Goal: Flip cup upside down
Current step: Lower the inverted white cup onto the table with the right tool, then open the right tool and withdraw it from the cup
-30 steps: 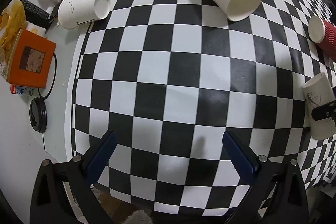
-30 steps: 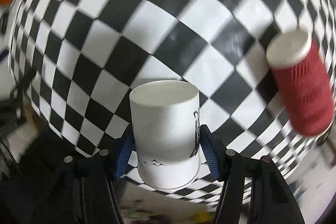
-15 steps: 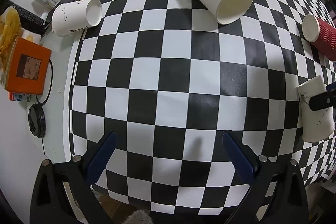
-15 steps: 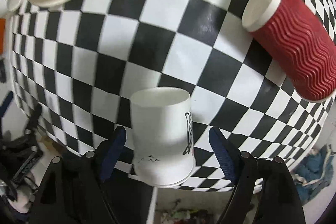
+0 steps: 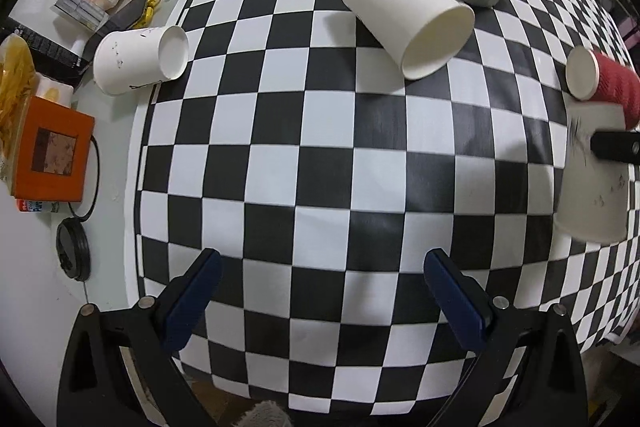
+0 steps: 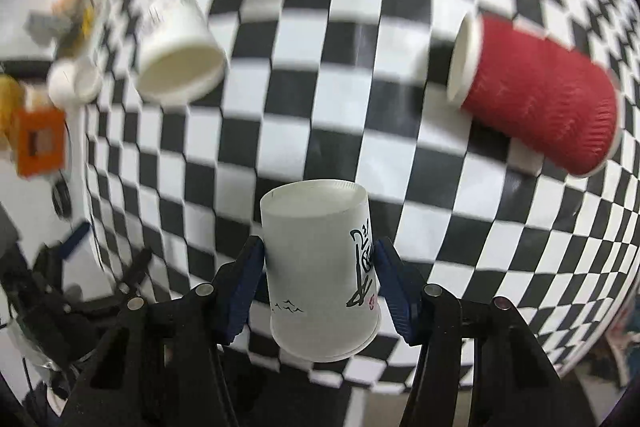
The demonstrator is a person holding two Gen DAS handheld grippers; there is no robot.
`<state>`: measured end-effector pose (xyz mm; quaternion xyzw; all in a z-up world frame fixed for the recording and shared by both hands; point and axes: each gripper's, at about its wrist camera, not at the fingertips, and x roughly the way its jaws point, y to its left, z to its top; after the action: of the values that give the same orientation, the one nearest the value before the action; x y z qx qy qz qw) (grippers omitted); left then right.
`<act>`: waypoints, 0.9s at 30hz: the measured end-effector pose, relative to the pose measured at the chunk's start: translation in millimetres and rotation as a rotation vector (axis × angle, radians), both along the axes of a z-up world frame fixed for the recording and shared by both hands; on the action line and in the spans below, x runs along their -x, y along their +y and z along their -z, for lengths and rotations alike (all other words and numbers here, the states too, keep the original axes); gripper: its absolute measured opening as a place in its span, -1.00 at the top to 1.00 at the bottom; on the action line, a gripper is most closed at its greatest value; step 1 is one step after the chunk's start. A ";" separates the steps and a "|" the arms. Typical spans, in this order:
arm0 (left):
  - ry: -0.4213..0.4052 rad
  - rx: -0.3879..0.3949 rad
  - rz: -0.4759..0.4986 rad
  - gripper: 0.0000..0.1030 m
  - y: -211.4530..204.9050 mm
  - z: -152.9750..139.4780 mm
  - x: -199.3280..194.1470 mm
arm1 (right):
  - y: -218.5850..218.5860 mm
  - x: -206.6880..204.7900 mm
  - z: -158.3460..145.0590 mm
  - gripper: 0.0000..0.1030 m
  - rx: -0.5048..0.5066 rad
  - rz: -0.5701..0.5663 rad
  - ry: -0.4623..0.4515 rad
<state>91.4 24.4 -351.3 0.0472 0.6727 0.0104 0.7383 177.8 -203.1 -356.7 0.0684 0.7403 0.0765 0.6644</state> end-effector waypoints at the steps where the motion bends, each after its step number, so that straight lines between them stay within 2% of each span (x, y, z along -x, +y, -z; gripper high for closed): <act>1: 0.002 0.008 -0.003 -0.99 1.6 2.0 -2.8 | -1.1 2.2 -5.0 -0.14 0.002 0.019 -0.050; 5: 0.002 0.022 0.000 -0.99 -1.2 7.2 -17.9 | -3.0 7.7 -20.4 -0.14 -0.002 0.131 -0.271; 8: -0.003 0.020 0.016 -0.99 -4.9 10.8 -25.2 | 4.9 14.5 -21.2 -0.14 0.009 0.178 -0.423; 14: -0.005 0.017 0.043 -0.99 -12.3 15.3 -25.2 | 23.4 39.7 -7.8 -0.15 0.045 0.201 -0.606; 18: -0.007 0.019 0.059 -0.99 -16.5 13.0 -16.1 | 38.8 60.4 -3.3 -0.16 0.065 0.189 -0.638; 27: -0.025 0.000 0.070 -0.99 -16.5 2.0 4.2 | 44.6 96.2 0.3 -0.17 0.121 0.196 -0.579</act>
<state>87.2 7.9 -353.4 0.0707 0.6613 -0.0148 0.7466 81.5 -158.5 -357.0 0.0751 0.5136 -0.0159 0.8546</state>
